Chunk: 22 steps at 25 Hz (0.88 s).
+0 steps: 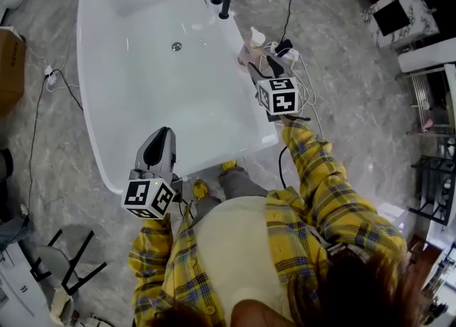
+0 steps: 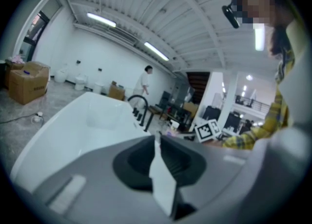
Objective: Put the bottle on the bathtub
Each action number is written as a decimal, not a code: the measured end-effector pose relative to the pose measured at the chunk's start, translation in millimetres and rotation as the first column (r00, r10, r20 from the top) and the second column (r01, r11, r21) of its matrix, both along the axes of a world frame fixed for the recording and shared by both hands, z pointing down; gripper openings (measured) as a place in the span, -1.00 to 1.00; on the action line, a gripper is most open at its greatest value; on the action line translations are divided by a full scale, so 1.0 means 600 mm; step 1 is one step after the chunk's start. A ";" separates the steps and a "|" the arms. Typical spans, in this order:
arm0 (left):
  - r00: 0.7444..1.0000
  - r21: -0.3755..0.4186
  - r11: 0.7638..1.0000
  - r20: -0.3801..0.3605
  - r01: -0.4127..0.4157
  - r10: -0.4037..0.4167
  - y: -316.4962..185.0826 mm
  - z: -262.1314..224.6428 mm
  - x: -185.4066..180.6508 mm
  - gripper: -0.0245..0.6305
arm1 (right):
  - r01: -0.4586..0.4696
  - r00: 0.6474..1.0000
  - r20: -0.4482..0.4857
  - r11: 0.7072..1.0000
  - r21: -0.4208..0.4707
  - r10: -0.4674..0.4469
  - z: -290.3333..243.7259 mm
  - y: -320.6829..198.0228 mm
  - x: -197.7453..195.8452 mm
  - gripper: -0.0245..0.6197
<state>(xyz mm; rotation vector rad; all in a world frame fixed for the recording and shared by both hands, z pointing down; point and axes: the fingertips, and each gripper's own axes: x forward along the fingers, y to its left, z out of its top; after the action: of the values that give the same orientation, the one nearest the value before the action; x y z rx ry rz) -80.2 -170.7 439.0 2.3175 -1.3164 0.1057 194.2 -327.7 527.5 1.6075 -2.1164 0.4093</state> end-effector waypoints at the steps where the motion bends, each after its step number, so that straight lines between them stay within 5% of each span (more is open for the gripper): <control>1: 1.000 0.004 1.000 -0.003 -0.003 0.003 0.002 -0.003 -0.003 -0.81 | -0.005 1.000 0.004 1.000 0.004 0.005 -0.005 0.007 -0.003 -0.22; 22: 0.991 0.029 0.999 -0.130 -0.020 0.024 0.041 -0.044 -0.042 -0.81 | -0.074 0.992 0.107 0.997 0.015 0.072 -0.105 0.166 -0.057 -0.29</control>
<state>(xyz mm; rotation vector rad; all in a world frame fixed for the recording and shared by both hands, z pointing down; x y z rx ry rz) -105.6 -146.2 412.5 2.3197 -1.2349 -0.0558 160.1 -228.0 464.4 1.7132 -2.1498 0.5107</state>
